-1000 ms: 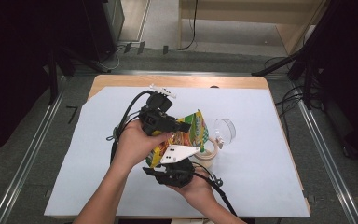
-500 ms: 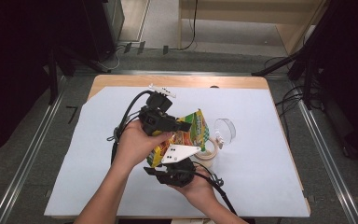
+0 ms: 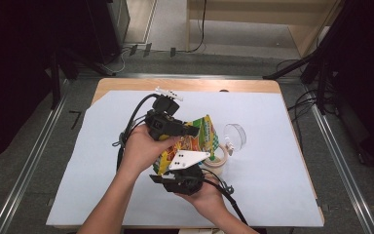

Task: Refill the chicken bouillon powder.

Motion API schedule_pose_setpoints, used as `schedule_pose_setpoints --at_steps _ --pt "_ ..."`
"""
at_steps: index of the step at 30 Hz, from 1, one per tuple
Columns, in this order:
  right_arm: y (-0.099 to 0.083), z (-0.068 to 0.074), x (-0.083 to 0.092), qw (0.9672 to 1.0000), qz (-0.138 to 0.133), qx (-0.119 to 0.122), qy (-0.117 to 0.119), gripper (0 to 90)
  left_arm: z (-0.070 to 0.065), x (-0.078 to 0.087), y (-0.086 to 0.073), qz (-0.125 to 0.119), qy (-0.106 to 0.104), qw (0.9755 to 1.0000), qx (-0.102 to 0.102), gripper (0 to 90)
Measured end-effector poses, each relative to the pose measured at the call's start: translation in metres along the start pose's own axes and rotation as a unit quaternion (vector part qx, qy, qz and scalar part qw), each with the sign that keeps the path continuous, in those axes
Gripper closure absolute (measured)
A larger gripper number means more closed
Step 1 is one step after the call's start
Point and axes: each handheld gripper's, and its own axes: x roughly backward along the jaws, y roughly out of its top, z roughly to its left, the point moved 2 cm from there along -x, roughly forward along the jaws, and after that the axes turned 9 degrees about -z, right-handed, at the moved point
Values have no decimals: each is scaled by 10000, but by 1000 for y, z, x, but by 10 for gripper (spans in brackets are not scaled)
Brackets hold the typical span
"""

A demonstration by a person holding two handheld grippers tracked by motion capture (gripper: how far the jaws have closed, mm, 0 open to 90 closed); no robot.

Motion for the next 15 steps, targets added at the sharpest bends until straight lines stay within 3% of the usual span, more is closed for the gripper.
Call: schedule_pose_setpoints --at_steps 15 --pt "0 -3 2 10000 51 28 -33 738 6 -6 3 42 -83 9999 126 785"
